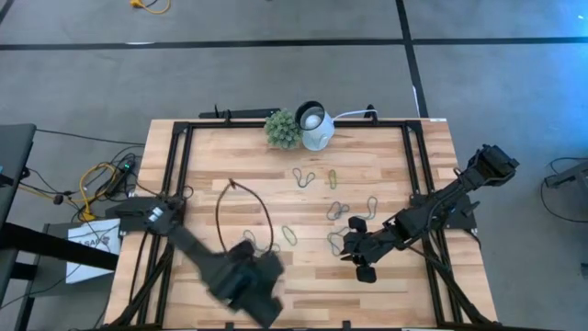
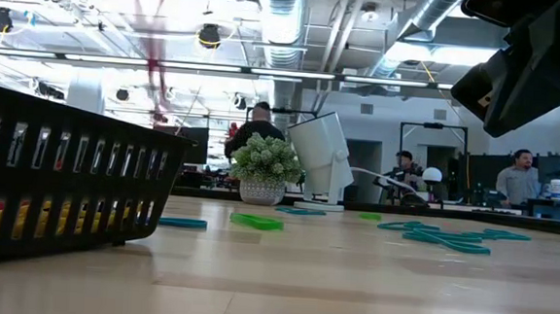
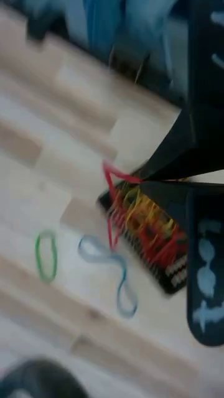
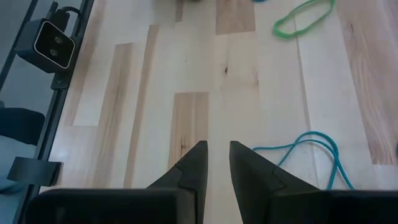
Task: Pick and place items into bin
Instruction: Put the red rubber band into the black bin
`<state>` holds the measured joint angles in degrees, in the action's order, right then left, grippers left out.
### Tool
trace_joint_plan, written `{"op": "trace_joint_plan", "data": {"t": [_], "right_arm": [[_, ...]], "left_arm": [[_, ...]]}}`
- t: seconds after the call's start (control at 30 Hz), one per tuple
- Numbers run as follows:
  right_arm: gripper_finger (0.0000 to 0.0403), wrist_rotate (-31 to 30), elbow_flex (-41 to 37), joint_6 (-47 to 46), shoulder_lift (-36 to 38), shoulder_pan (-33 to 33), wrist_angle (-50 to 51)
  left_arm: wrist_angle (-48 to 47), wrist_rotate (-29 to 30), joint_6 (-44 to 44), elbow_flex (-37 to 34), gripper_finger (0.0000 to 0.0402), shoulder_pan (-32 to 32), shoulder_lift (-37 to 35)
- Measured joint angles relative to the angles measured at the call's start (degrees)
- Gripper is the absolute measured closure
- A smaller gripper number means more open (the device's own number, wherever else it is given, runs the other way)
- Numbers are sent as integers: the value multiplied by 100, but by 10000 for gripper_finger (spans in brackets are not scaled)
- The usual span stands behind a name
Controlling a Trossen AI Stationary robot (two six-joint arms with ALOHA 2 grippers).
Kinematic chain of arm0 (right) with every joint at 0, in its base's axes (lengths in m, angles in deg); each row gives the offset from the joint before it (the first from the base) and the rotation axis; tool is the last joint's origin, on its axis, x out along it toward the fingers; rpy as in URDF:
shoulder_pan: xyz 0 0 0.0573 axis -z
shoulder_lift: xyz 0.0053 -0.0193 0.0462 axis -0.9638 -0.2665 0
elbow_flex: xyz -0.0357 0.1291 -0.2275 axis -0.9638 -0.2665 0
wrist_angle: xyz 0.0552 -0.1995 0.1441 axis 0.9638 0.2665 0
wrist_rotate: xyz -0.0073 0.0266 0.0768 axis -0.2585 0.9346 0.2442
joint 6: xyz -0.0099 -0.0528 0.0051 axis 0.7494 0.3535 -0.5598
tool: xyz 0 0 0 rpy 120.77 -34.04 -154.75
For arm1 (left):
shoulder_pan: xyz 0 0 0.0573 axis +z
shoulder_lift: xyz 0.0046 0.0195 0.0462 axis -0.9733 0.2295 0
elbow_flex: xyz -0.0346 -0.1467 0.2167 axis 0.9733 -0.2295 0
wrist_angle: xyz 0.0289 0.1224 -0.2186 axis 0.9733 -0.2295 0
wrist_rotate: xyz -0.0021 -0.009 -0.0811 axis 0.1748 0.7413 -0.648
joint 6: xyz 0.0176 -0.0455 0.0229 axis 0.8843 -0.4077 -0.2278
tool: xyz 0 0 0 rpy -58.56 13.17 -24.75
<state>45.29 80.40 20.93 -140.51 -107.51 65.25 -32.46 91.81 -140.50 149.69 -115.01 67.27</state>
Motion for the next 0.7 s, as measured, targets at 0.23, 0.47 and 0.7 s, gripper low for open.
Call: {"op": "trace_joint_plan", "data": {"t": [0.23,0.47,0.7], "right_arm": [[340,-2,0,-2,0,0,-86],[340,13,0,27,0,0,-447],[340,12,0,180,0,0,-702]], "left_arm": [[-94,344,-1083,-357,402,-606,-31],[-103,1,-1739,-1546,401,-484,-24],[16,-464,-1692,-2426,401,60,-27]]}}
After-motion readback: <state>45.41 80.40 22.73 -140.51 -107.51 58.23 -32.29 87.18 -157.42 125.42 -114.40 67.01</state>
